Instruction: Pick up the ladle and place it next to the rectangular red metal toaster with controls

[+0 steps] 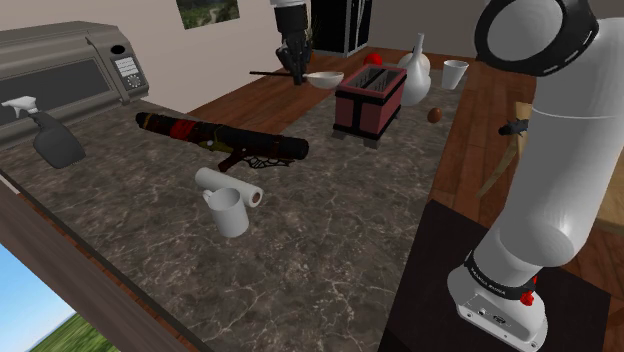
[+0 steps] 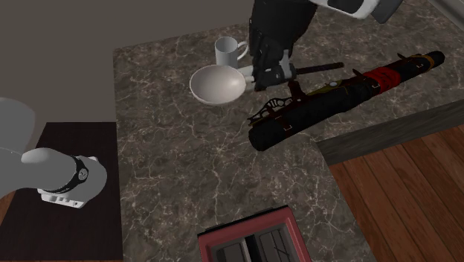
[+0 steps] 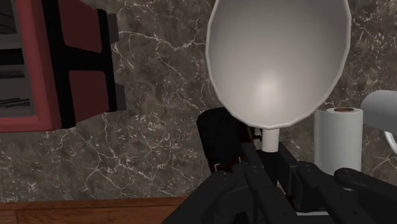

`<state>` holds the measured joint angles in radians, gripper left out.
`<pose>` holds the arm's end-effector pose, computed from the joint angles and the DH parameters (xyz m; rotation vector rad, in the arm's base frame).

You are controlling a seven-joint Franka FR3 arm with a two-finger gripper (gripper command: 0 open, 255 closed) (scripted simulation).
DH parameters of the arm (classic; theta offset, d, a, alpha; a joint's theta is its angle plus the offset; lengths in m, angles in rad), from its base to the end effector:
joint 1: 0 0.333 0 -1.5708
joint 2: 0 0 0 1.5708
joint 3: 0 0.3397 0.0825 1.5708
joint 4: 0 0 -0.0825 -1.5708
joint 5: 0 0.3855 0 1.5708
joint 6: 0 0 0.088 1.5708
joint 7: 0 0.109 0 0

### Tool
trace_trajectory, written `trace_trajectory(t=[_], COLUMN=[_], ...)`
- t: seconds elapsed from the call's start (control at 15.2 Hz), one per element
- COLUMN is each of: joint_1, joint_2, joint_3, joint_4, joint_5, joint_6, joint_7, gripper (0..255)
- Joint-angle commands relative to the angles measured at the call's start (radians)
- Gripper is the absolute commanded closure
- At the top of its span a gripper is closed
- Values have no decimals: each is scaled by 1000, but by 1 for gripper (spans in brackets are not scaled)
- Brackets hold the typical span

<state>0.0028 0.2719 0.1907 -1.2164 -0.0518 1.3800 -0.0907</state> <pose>0.6156 0.0940 0.6365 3.1029 0.4259 -0.1623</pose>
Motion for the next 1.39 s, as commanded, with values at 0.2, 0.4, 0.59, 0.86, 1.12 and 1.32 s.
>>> trace_trajectory(t=[0.2,0.4,0.59,0.86,1.12,1.32], joint_1=[-38,-45,-50,-55,-59,-61], joint_2=[148,119,97,76,62,55], joint_3=[-30,-30,-30,-30,-31,-31], joint_4=[216,128,53,-34,-108,-159], joint_5=[-24,-19,-15,-12,-10,-9], joint_6=[-67,-9,44,110,171,215], joint_7=[-84,-83,-83,-83,-83,-82], gripper=[255,255,255,255,255,255])
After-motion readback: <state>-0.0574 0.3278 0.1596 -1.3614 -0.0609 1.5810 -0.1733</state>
